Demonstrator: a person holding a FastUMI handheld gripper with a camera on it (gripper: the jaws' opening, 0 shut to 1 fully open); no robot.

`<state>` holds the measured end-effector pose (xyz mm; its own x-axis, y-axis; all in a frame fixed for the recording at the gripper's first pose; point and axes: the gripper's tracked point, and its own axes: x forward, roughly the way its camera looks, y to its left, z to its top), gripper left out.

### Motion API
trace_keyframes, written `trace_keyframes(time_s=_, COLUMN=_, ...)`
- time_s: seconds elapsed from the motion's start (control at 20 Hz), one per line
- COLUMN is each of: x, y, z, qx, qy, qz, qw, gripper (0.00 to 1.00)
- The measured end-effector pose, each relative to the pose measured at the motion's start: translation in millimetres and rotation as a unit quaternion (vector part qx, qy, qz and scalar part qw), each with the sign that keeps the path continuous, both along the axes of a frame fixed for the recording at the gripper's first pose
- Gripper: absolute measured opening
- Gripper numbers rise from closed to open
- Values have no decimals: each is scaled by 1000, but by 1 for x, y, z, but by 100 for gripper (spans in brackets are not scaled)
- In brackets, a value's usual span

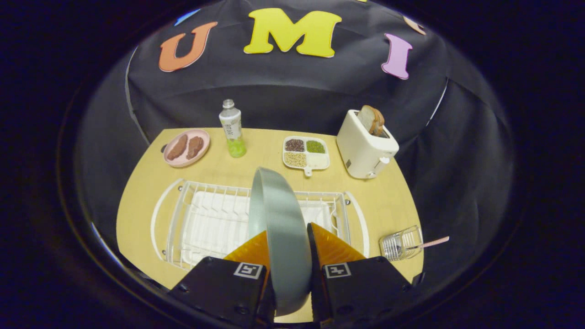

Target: Take the plate from the dish rack, then take the spoon from the basket and place it into the plate.

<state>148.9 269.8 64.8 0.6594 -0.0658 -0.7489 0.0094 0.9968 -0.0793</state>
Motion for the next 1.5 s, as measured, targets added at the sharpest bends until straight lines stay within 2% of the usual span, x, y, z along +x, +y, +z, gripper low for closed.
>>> trace_keyframes(time_s=0.3, x=-78, y=-18, z=-7, qx=106, qy=-11, qz=16, qw=994, gripper=35)
trace_keyframes(time_s=0.65, x=-148, y=-50, z=-59, qx=123, qy=-22, qz=24, qw=992, gripper=36)
trace_keyframes(time_s=0.75, x=-159, y=-60, z=-84, qx=144, qy=-12, qz=11, qw=989, gripper=35)
trace_keyframes(time_s=1.0, x=-182, y=-55, z=-134, qx=239, qy=40, qz=3, qw=970, gripper=35)
trace_keyframes(time_s=1.3, x=-181, y=-51, z=-166, qx=263, qy=66, qz=-14, qw=963, gripper=35)
trace_keyframes(time_s=1.5, x=-180, y=-49, z=-181, qx=288, qy=80, qz=-11, qw=954, gripper=38)
